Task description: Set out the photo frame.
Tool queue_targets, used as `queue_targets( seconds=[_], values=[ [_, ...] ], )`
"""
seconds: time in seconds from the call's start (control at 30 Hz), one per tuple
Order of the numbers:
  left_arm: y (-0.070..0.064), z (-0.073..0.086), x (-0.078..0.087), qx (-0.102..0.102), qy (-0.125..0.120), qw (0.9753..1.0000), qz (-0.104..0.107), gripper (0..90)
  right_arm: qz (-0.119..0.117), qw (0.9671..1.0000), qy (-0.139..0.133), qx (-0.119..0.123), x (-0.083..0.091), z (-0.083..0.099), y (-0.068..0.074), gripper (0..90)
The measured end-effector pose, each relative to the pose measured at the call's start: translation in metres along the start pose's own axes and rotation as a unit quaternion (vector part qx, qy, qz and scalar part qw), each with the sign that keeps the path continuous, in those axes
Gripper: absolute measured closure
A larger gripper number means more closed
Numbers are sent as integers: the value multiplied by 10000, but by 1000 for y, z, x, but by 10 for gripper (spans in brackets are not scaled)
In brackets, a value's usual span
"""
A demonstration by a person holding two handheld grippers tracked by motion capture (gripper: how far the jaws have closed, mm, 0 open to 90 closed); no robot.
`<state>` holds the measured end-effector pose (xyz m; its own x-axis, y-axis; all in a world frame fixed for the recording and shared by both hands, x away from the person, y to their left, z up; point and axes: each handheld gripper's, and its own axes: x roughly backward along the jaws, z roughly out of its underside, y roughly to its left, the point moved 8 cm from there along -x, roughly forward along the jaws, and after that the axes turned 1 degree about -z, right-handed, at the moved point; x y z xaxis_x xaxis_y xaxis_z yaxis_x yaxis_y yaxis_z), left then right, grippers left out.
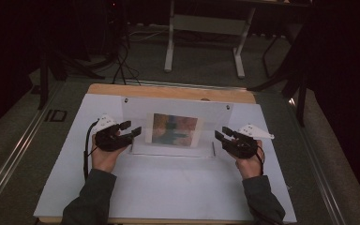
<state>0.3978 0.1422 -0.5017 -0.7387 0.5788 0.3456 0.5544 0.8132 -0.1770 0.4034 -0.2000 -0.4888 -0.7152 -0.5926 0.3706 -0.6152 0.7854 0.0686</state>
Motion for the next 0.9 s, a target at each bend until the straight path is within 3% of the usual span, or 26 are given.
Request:
queue_targets(
  seconds=[0.2,0.33,0.57,0.9],
  values=[
    [-1,1,2,-93,86,9999,19,442,-105,9999,26,-1,0,1,-1,579],
    [0,2,7,-294,178,9994,-67,437,-231,9997,79,40,0,1,-1,496],
    [9,4,20,-205,201,9996,-59,431,-385,9987,310,-97,2,5,-8,457],
    [27,4,43,16,120,9998,-167,431,-567,9975,430,-20,23,-1,-18,446]
  ],
)
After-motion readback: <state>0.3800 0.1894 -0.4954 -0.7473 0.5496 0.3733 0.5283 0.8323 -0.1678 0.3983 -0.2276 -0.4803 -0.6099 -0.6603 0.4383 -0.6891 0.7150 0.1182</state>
